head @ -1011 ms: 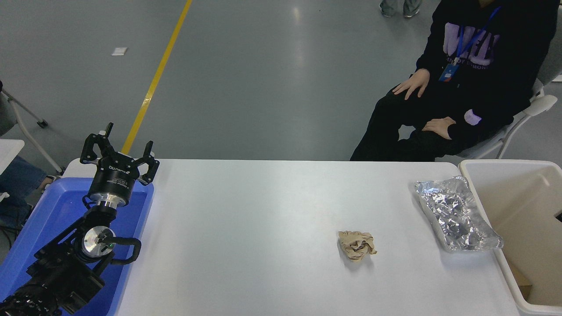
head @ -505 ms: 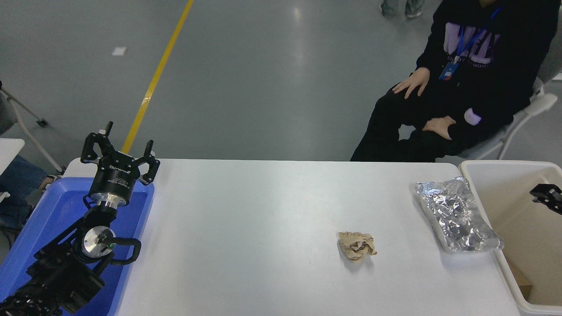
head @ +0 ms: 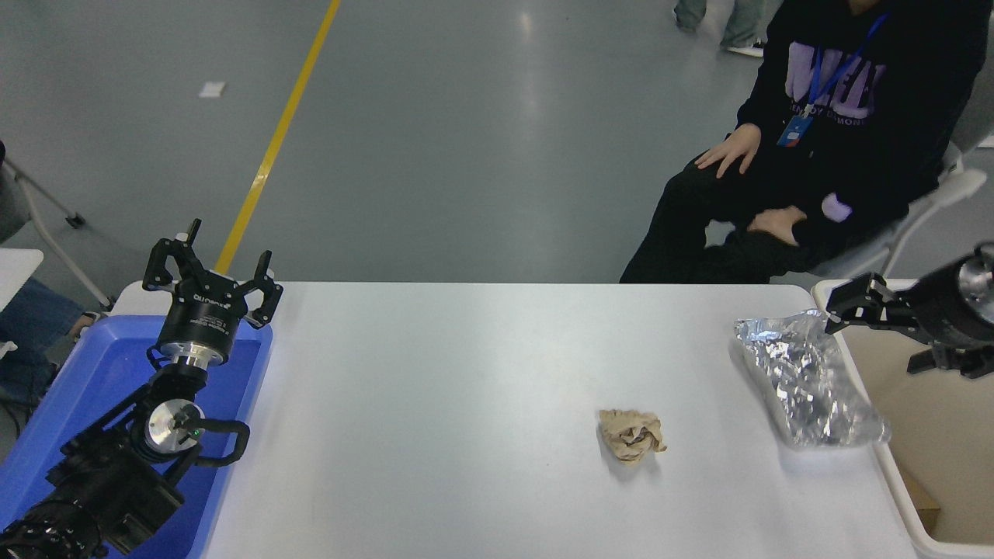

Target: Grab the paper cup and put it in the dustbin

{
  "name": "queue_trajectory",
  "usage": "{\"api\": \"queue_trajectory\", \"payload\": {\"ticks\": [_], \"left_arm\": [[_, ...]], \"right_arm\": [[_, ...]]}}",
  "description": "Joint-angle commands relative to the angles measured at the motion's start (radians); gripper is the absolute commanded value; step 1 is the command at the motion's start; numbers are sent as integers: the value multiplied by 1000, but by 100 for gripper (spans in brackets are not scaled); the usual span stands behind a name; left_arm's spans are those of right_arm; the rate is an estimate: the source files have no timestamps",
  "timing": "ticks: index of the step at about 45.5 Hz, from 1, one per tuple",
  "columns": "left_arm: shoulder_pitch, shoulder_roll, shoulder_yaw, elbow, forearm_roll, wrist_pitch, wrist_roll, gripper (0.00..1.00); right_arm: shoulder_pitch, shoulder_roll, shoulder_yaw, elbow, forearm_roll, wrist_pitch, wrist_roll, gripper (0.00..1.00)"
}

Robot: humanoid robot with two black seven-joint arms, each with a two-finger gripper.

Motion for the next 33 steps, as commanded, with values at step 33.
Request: {"api": "queue_trajectory", "payload": {"ticks": [33], "left_arm": [[-2,0,0,0,0,-1,0,98]], "right_arm": [[184,241,100,35,2,149,-1,100]]}}
